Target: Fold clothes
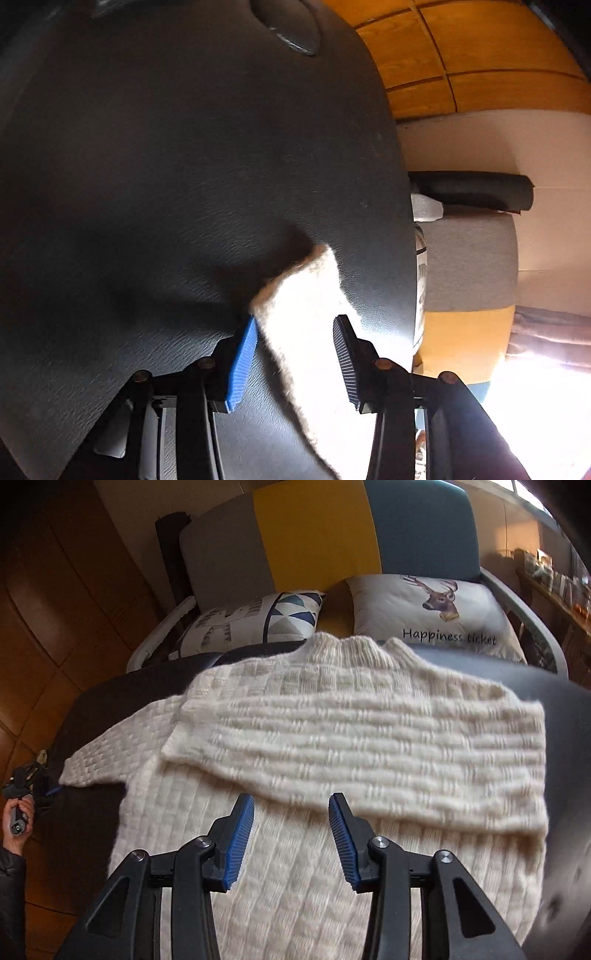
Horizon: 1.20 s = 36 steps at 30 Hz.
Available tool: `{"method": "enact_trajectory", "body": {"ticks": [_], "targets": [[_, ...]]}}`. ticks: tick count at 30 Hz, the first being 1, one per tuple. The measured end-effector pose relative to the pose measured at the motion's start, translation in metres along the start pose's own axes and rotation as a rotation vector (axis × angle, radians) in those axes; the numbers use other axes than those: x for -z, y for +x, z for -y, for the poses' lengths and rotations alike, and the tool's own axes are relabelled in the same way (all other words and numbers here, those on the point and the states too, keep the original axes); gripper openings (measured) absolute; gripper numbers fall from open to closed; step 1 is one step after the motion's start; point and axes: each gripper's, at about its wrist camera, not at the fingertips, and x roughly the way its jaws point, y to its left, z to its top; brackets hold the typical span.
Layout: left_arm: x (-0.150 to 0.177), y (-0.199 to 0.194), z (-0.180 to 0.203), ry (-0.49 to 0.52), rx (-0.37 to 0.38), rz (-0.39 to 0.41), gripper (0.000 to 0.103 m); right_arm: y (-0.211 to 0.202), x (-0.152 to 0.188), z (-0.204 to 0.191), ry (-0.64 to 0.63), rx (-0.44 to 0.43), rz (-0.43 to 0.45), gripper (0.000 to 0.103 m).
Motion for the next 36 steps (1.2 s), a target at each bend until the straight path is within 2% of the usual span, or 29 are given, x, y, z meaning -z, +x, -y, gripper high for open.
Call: {"method": "enact_trajectory", "body": {"ticks": [4,6,8,9,11,17,22,25,29,34,36], "targets": [[0.000,0.011,0.012,0.060,-0.038,0.007,0.042,0.035,-0.025,0.008,-0.022,0.102,-0.051,0.043],[0.001,0.012,0.014,0.077,-0.055,0.015,0.041,0.052,-0.027,0.013,-0.022,0.120,-0.088,0.043],[0.002,0.014,0.016,0.091,-0.080,0.020,0.023,0.063,-0.024,0.018,-0.020,0.105,-0.108,0.043],[0.003,0.016,0.015,0.097,-0.098,0.018,0.010,0.066,-0.022,0.019,-0.020,0.097,-0.105,0.044],[0.005,0.017,0.013,0.101,-0.104,0.017,0.009,0.066,-0.020,0.024,0.000,0.076,-0.095,0.044],[0.016,0.007,0.028,0.130,-0.015,0.032,0.008,0.067,-0.017,0.024,-0.012,0.068,-0.082,0.044],[0.038,-0.005,0.079,0.184,0.123,-0.008,0.008,0.068,-0.016,0.020,-0.009,0.086,-0.070,0.047],[0.073,-0.006,0.116,0.257,0.187,-0.046,0.008,0.066,-0.015,0.020,-0.004,0.089,-0.056,0.047],[0.143,0.022,0.157,0.373,0.195,-0.139,0.008,0.064,-0.015,0.021,0.002,0.080,-0.048,0.047],[0.230,0.056,0.209,0.517,0.205,-0.255,0.008,0.048,-0.016,0.027,0.019,-0.002,-0.027,0.048],[0.266,0.069,0.229,0.574,0.209,-0.302,0.008,0.038,-0.013,0.028,-0.004,-0.008,-0.005,0.048]]}}
